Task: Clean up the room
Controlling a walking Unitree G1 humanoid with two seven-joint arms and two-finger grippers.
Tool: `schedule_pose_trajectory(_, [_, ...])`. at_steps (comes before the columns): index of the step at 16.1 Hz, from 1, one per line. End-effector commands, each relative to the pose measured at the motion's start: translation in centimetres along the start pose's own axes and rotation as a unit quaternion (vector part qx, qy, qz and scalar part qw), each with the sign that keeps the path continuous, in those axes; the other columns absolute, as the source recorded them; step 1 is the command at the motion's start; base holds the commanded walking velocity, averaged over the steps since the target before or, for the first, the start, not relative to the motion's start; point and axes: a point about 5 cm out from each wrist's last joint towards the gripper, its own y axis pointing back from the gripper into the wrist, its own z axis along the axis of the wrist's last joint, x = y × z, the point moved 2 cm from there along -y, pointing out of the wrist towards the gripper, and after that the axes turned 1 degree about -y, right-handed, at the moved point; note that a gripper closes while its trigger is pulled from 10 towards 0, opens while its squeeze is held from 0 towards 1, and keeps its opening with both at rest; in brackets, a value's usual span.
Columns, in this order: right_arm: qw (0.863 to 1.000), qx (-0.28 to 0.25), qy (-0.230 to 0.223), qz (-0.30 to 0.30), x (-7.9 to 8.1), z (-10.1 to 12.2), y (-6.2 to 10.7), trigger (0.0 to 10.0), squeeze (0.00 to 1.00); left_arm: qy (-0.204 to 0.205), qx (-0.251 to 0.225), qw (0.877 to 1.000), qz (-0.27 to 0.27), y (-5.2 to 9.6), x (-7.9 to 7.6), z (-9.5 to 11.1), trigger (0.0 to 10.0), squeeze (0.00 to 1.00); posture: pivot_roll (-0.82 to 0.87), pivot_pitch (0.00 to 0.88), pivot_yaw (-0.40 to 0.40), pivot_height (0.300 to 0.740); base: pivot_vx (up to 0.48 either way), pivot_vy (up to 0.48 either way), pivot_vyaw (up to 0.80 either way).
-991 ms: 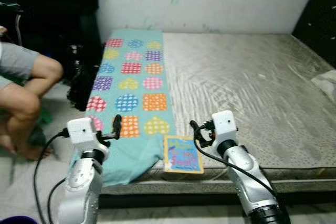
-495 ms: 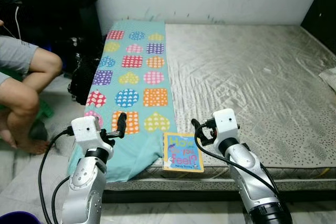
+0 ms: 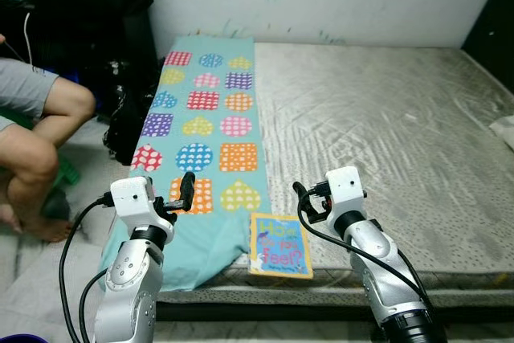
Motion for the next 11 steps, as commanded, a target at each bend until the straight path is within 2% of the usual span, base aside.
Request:
schedule_pose_trajectory(1, [1.0, -0.004, 0.003, -0.01, -0.58, 0.21, -0.03, 10.0, 0.0, -0.004, -0.004, 1.0, -0.008, -0.22, -0.2, 0.29, 10.0, 0.0, -0.12, 0.0, -0.021, 0.74, 0.349, 0.0, 0.0])
schedule_pose_trajectory(8, [1.0, -0.011, 0.006, -0.019, -0.73, 0.38, -0.09, 10.0, 0.0, -0.006, 0.001, 1.0, -0.005, -0.29, -0.15, 0.15, 10.0, 0.0, -0.12, 0.0, -0.02, 0.74, 0.344, 0.0, 0.0])
schedule_pose_trajectory(11, [1.0, -0.011, 0.007, -0.02, -0.74, 0.38, -0.07, 10.0, 0.0, -0.005, 0.008, 1.0, 0.009, -0.46, -0.13, -0.04, 10.0, 0.0, -0.12, 0.0, -0.02, 0.74, 0.0, 0.0, 0.0])
